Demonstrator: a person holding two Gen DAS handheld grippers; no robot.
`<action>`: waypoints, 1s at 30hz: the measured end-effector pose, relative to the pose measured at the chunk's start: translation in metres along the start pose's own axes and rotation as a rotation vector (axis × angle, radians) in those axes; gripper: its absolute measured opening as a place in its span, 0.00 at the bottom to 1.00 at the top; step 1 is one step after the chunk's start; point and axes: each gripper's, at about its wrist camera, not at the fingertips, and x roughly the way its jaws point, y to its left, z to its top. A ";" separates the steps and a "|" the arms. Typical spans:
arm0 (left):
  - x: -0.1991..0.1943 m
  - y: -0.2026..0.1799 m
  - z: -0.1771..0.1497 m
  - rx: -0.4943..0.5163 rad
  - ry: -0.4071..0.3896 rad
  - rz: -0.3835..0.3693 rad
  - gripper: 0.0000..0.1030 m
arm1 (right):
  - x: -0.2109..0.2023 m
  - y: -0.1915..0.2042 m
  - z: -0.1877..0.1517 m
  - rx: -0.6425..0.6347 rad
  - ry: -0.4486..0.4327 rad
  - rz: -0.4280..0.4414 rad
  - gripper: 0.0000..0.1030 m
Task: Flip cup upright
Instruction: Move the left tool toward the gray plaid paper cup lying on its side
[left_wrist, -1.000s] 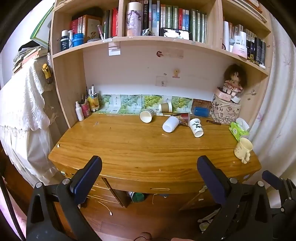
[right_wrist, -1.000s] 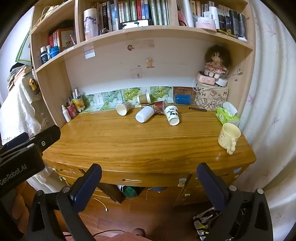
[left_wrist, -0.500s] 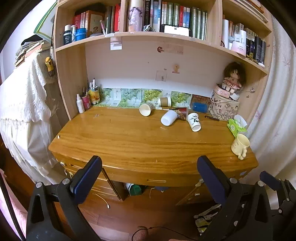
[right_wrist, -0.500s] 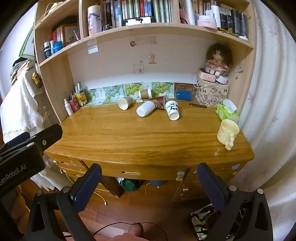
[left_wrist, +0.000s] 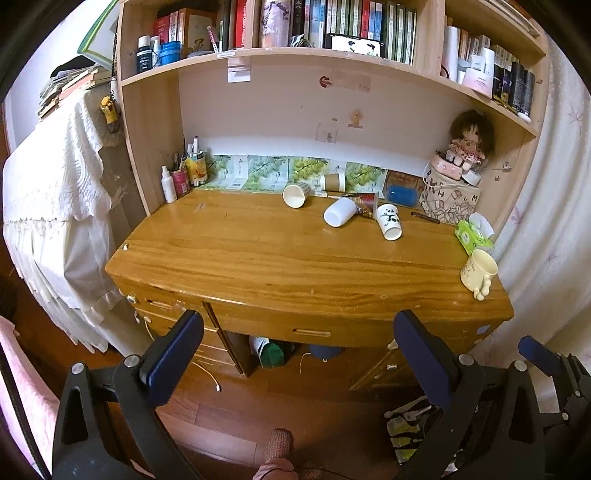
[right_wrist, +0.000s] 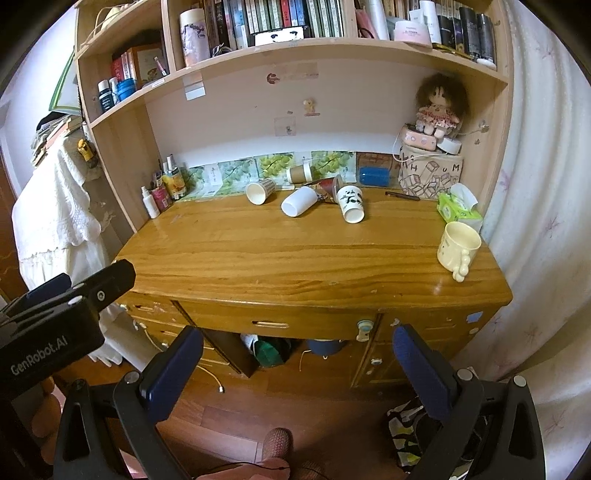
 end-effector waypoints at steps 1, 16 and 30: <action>-0.002 -0.001 -0.003 0.004 0.005 0.003 1.00 | -0.001 0.000 -0.002 0.000 0.002 0.006 1.00; -0.013 -0.006 -0.014 0.021 -0.008 0.022 1.00 | -0.006 -0.003 -0.010 0.018 -0.013 0.062 1.00; 0.012 -0.014 0.005 0.016 -0.033 0.006 1.00 | 0.016 -0.007 0.015 -0.026 -0.034 0.055 1.00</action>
